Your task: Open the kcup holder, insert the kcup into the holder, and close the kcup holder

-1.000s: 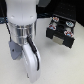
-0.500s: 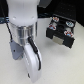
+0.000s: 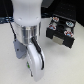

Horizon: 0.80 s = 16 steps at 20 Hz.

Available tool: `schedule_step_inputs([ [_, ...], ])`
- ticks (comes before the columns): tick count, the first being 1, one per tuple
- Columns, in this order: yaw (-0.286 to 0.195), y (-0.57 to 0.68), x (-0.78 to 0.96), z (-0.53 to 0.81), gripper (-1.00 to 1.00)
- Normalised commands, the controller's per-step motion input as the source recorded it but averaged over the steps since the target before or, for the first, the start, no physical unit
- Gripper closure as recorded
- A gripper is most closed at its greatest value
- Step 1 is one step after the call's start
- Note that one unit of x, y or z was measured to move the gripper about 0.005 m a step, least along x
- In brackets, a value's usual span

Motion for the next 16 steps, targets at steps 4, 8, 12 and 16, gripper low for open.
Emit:
schedule_step_inputs([
  [4,-0.021,0.03,0.00,-0.12,-1.00],
  [8,-0.087,-0.07,0.18,-0.14,-1.00],
  [12,-0.112,-0.05,0.20,-0.08,-1.00],
  [16,-0.054,0.01,0.09,0.03,1.00],
])
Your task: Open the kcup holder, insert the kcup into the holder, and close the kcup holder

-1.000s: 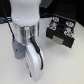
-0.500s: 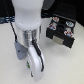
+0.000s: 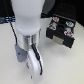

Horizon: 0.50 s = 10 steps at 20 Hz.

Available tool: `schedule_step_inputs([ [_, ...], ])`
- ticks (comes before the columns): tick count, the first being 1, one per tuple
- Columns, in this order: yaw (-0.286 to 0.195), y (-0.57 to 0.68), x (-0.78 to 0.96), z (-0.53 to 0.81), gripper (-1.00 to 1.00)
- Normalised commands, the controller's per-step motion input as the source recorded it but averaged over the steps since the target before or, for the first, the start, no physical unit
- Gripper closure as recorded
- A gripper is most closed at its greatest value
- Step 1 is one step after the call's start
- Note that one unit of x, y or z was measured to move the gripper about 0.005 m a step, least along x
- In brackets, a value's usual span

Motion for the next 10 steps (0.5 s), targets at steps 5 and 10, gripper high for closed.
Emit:
schedule_step_inputs([
  [5,-0.026,0.06,0.05,0.11,1.00],
  [10,-0.025,0.08,0.08,0.20,1.00],
])
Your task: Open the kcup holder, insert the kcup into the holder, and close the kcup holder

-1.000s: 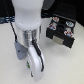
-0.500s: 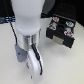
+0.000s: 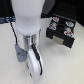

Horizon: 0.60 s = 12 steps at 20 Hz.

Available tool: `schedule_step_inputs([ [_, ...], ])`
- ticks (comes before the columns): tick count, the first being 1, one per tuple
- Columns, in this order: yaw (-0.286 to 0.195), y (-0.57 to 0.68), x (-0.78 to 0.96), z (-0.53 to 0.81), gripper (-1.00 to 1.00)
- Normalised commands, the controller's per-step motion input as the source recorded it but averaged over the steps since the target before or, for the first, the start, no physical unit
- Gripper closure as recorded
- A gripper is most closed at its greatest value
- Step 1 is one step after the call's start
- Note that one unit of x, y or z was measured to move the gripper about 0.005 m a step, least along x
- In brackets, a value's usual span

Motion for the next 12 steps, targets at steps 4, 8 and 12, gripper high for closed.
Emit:
schedule_step_inputs([
  [4,-0.029,0.16,0.06,0.26,1.00],
  [8,-0.019,0.32,0.01,0.55,1.00],
  [12,0.008,0.47,0.00,0.68,1.00],
])
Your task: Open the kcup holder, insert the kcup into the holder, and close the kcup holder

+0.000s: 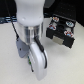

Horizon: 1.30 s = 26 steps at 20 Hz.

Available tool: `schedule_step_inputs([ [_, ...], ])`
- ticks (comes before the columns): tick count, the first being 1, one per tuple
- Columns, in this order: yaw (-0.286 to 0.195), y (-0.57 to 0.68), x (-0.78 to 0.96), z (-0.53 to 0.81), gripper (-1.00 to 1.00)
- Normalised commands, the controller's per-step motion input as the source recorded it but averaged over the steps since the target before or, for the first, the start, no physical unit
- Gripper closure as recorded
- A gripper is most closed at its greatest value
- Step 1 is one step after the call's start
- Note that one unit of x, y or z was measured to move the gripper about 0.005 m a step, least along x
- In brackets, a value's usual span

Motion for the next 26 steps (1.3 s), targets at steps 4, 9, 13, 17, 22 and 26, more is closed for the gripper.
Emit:
schedule_step_inputs([
  [4,0.074,0.49,0.00,0.73,1.00],
  [9,0.112,0.47,-0.04,0.65,1.00],
  [13,0.093,0.48,-0.10,0.55,1.00],
  [17,0.080,0.48,-0.17,0.44,1.00],
  [22,0.071,0.47,-0.19,0.39,1.00],
  [26,0.058,0.50,-0.21,0.34,1.00],
])
